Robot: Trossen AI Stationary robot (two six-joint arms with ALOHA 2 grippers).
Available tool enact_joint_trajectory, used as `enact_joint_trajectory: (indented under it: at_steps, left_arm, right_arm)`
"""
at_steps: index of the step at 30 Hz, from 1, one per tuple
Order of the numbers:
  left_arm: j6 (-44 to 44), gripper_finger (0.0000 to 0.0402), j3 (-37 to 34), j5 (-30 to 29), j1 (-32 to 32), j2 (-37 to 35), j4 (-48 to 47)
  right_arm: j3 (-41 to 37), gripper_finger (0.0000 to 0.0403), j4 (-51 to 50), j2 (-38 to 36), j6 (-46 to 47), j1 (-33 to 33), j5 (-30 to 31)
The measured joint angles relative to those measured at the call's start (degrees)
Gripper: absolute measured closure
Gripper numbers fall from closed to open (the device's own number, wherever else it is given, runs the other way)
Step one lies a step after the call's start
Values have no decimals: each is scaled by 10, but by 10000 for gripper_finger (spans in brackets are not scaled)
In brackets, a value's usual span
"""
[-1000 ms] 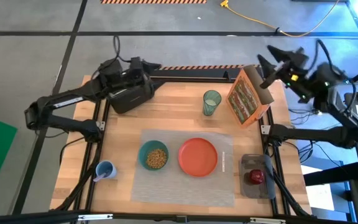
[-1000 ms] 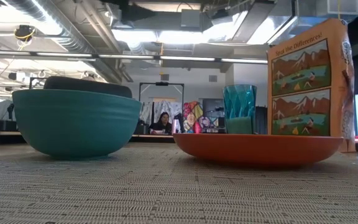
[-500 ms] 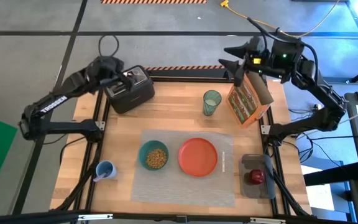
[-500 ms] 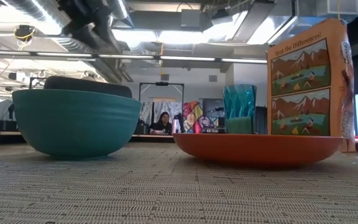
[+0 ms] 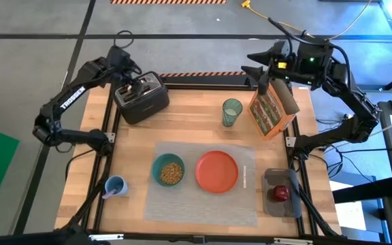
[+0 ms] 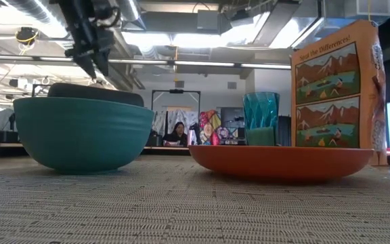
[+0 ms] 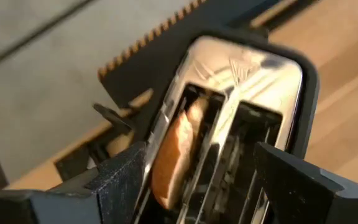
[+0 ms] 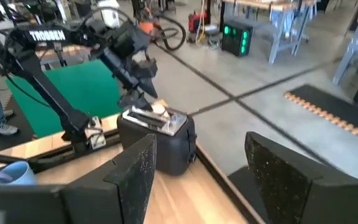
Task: Arrange a breakfast setting
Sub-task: Put the toasted bread from the toaster into the orange plate
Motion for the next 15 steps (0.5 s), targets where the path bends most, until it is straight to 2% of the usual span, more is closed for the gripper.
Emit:
enact_joint_trajectory:
  at_steps: [6, 12, 15]
  left_arm:
    - [25, 138, 0, 31, 24, 12, -10]
    - [57, 199, 0, 9, 37, 17, -9]
    - [61, 227, 0, 22, 51, 28, -9]
  right_arm:
    - [0, 166, -37, -7, 21, 0, 9]
    - [0, 166, -42, -14, 26, 0, 15]
    - [0, 166, -43, -19, 27, 0, 19]
